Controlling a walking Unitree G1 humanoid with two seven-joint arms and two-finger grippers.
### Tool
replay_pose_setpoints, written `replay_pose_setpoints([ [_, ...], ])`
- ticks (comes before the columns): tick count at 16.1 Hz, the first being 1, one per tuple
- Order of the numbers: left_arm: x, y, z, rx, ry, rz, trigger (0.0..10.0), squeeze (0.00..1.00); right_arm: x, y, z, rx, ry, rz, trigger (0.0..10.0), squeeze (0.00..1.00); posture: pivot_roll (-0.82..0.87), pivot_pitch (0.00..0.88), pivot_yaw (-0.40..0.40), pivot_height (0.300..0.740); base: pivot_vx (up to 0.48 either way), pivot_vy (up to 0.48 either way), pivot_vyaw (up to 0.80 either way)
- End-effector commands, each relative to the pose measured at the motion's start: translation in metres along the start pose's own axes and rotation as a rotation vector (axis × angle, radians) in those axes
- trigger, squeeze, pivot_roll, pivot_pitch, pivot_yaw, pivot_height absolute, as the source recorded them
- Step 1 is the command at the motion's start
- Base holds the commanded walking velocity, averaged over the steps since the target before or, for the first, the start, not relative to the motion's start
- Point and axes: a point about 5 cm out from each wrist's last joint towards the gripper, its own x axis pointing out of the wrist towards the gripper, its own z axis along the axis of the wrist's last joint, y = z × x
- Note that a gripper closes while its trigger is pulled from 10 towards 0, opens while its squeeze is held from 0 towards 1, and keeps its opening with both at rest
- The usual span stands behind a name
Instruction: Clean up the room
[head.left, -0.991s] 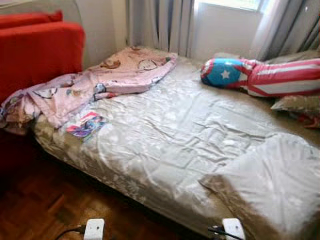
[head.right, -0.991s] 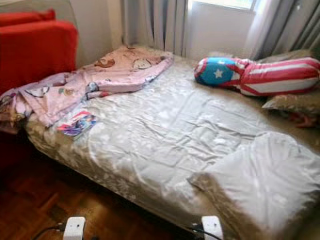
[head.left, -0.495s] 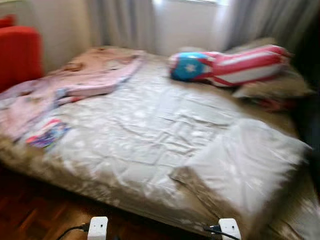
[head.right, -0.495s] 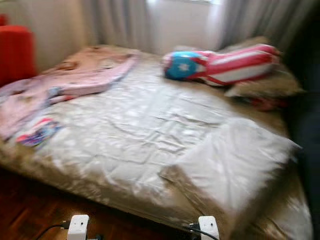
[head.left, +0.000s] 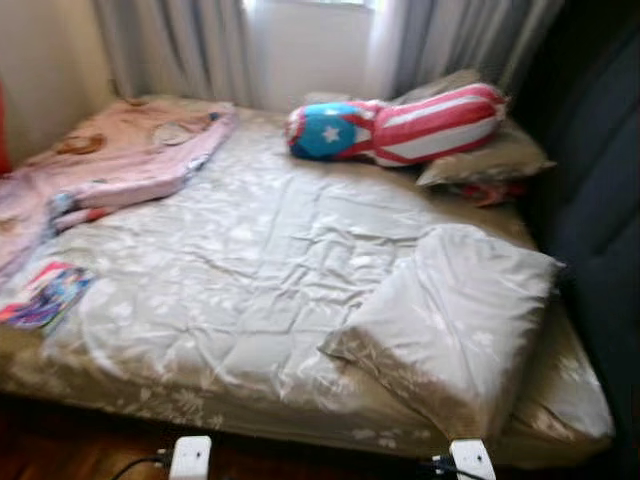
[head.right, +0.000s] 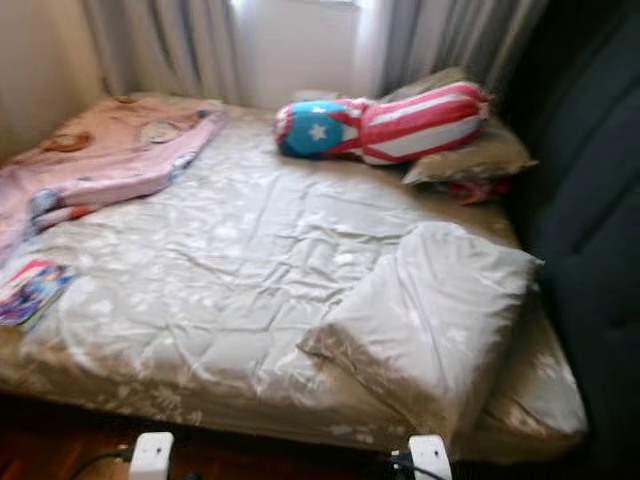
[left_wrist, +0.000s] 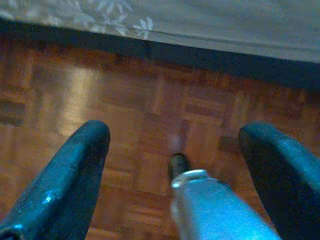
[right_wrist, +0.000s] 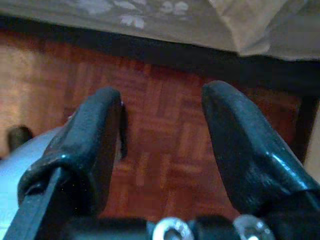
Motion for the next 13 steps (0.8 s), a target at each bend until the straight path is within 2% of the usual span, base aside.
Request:
replay_pose_setpoints([
  [1, 0.001, -0.006, 0.004, 0.005, -0.008, -0.011, 10.0, 0.00, -0.002, -0.010, -0.001, 0.004, -0.001, -0.019, 10.0, 0.00, -0.04, 0.000, -0.060, 0.740, 0.000, 0.000, -0.71],
  [5, 0.000, -0.006, 0.002, 0.005, -0.009, -0.013, 10.0, 0.00, -0.002, -0.013, -0.001, 0.006, -0.001, -0.021, 10.0, 0.00, -0.03, 0.000, -0.057, 0.740, 0.000, 0.000, -0.70],
  [9, 0.001, -0.005, 0.003, 0.006, -0.010, -0.014, 10.0, 0.00, 0.002, 0.004, 0.006, 0.004, -0.011, -0.001, 10.0, 0.00, -0.03, 0.000, -0.057, 0.740, 0.000, 0.000, -0.70],
  [13, 0.001, -0.006, 0.005, 0.019, -0.016, -0.018, 10.0, 0.00, 0.003, 0.010, 0.008, 0.012, -0.029, 0.005, 10.0, 0.00, -0.03, 0.000, -0.056, 0.740, 0.000, 0.000, 0.00],
])
